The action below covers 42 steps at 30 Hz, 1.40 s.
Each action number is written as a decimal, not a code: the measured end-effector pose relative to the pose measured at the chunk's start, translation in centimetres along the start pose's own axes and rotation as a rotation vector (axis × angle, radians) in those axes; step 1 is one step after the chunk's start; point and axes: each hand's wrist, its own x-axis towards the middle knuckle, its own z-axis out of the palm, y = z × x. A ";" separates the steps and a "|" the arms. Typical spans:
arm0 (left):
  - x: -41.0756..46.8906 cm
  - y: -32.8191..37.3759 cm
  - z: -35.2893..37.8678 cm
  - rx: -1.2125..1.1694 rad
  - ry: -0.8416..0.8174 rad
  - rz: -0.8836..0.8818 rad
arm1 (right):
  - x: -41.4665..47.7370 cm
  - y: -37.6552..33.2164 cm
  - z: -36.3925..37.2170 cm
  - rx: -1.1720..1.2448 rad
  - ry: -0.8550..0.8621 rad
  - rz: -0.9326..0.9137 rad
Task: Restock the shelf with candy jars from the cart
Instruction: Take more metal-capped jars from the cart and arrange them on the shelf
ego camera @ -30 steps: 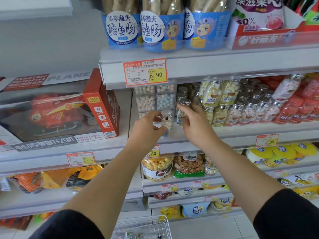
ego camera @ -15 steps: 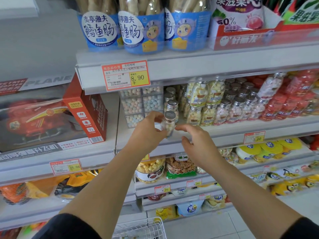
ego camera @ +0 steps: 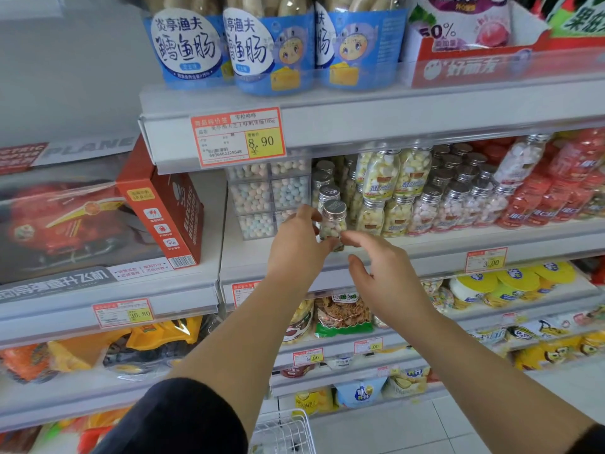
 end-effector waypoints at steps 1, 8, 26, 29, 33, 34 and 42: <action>0.1 0.1 0.1 0.002 0.005 -0.006 | 0.1 0.0 -0.1 -0.004 -0.019 0.013; 0.6 0.2 0.6 0.001 0.033 -0.026 | 1.3 -0.5 -0.2 -0.003 -0.090 0.051; -0.1 -0.5 -0.1 -0.034 -0.108 0.044 | 3.3 -1.5 1.4 -0.069 -0.099 0.090; -0.2 -0.5 -0.3 -0.023 -0.109 0.051 | 3.7 -1.4 1.8 -0.075 -0.105 0.101; -0.8 -1.0 -0.8 -0.025 -0.095 0.049 | 2.8 -1.3 2.3 -0.090 -0.025 0.036; -1.0 -1.2 -1.0 -0.025 -0.082 0.050 | 2.5 -1.3 2.5 -0.097 -0.029 0.014; -2.6 -2.6 -2.7 -0.051 0.022 0.045 | 3.9 -1.4 3.7 -0.128 -0.084 -0.016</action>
